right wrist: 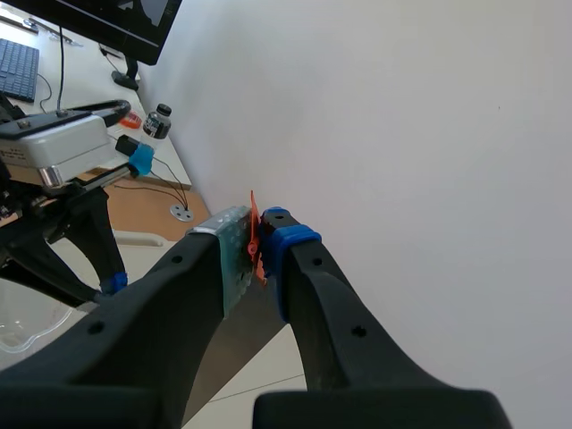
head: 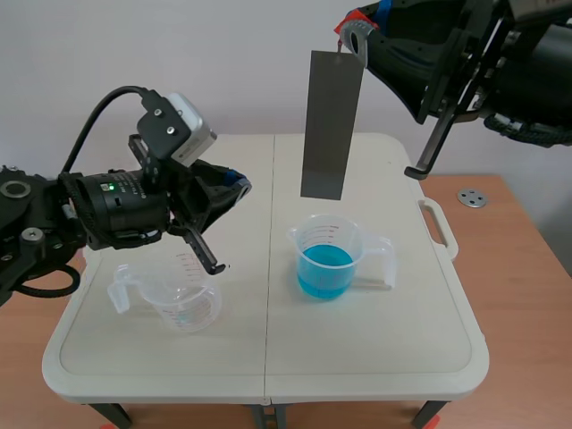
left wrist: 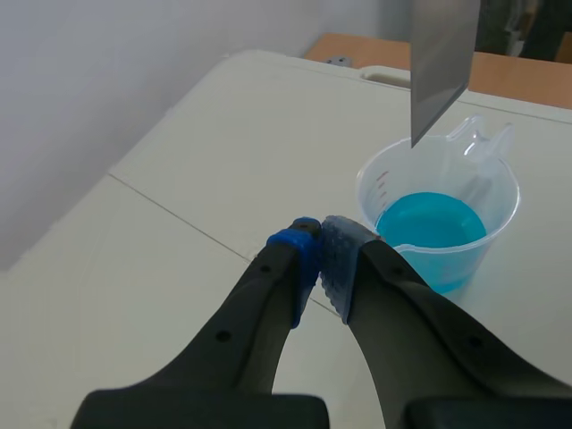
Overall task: Hold the metal plate by the orange handle, dip it into the blue solution, take it out and point at it, then put the plate back in the beaker on the left.
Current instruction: 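Raise the plate and point at it, then put the plate into the left beaker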
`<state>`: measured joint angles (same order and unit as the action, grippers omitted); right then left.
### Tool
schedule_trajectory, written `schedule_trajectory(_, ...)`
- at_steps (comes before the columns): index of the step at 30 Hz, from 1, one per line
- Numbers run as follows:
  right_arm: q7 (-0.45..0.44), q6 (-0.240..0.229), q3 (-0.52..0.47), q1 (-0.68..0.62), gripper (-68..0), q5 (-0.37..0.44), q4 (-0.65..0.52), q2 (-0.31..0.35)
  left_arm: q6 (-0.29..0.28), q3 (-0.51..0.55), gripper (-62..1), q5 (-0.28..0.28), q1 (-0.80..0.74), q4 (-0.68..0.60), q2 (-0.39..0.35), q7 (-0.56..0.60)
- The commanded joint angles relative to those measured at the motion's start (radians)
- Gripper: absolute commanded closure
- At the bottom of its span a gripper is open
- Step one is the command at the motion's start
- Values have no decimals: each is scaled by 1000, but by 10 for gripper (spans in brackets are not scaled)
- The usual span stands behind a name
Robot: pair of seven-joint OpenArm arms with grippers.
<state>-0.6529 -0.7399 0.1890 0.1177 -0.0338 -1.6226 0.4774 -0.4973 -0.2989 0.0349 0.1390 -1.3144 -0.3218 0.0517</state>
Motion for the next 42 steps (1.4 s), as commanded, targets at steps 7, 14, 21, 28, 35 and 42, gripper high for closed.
schedule_trajectory(7, -15, -6, -14, 10, -13, 19, -22, 15, 24, 164, -31, -28, -187, -190, -120, 69)
schedule_trajectory(14, -15, -6, -14, 10, -13, 19, -22, 15, 35, 342, -31, -106, -392, -311, -193, 130)
schedule_trajectory(21, -15, -6, -14, 11, -13, 19, -22, 15, 35, 520, -31, -106, -597, -377, -197, 226)
schedule_trajectory(28, -15, -6, -14, 13, -13, 20, -22, 15, 35, 662, -31, -140, -782, -408, -196, 309)
schedule_trajectory(35, -11, -6, -11, 22, -13, 23, -22, 15, 35, 755, -31, -159, -923, -409, -176, 372)
schedule_trajectory(42, 3, -6, 30, 56, -13, 23, -22, 13, 35, 798, -31, -158, -1013, -409, -106, 379)
